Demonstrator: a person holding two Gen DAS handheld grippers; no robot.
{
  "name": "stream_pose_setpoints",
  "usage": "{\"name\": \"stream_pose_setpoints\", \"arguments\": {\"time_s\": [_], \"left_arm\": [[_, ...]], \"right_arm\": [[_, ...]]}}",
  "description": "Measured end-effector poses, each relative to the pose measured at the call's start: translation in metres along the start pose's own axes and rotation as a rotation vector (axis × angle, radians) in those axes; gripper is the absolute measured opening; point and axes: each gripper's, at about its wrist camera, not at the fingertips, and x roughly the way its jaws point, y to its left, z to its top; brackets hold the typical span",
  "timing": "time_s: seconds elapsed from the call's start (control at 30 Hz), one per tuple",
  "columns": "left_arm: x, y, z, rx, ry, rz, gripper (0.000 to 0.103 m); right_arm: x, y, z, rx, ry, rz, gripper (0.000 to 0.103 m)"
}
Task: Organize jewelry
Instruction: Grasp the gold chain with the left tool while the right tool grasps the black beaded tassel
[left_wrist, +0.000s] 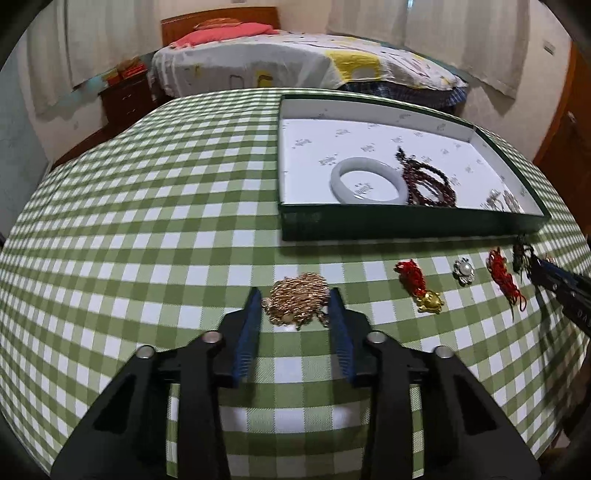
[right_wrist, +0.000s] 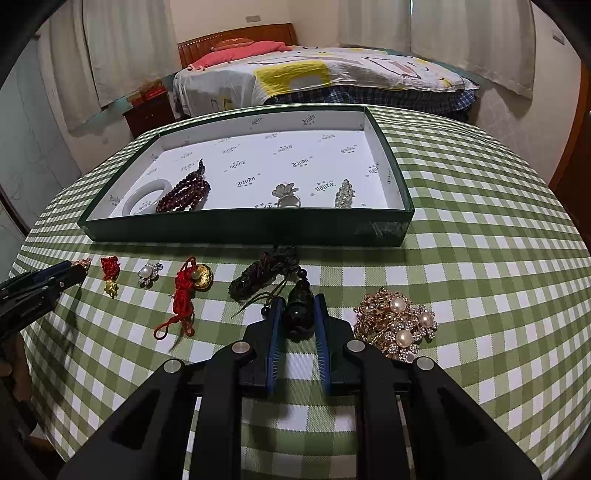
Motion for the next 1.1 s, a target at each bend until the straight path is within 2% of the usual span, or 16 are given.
{"name": "stream_pose_setpoints", "arguments": {"time_s": [0.07, 0.17, 0.5, 1.1], "left_arm": [[0.0, -0.004, 0.0, 0.029, -0.002, -0.009, 0.021], [-0.001, -0.005, -0.002, 0.041, -0.006, -0.029, 0.016], [-0.007, -0.004, -0.007, 0.027, -0.018, -0.046, 0.014], [-0.044, -0.007, 0.004, 0.013, -0.105, -0.067, 0.013]], "right_arm": [[0.0, 0.0, 0.0, -0.001, 0.001, -0.001, 0.018], [0.0, 0.0, 0.0, -0.002, 0.0, -0.001, 0.018], [-0.004, 0.0, 0.0, 0.008, -0.023, -0.002, 0.018], [-0.037, 0.007, 0.008, -0.006, -0.098, 0.01, 0.018]]}}
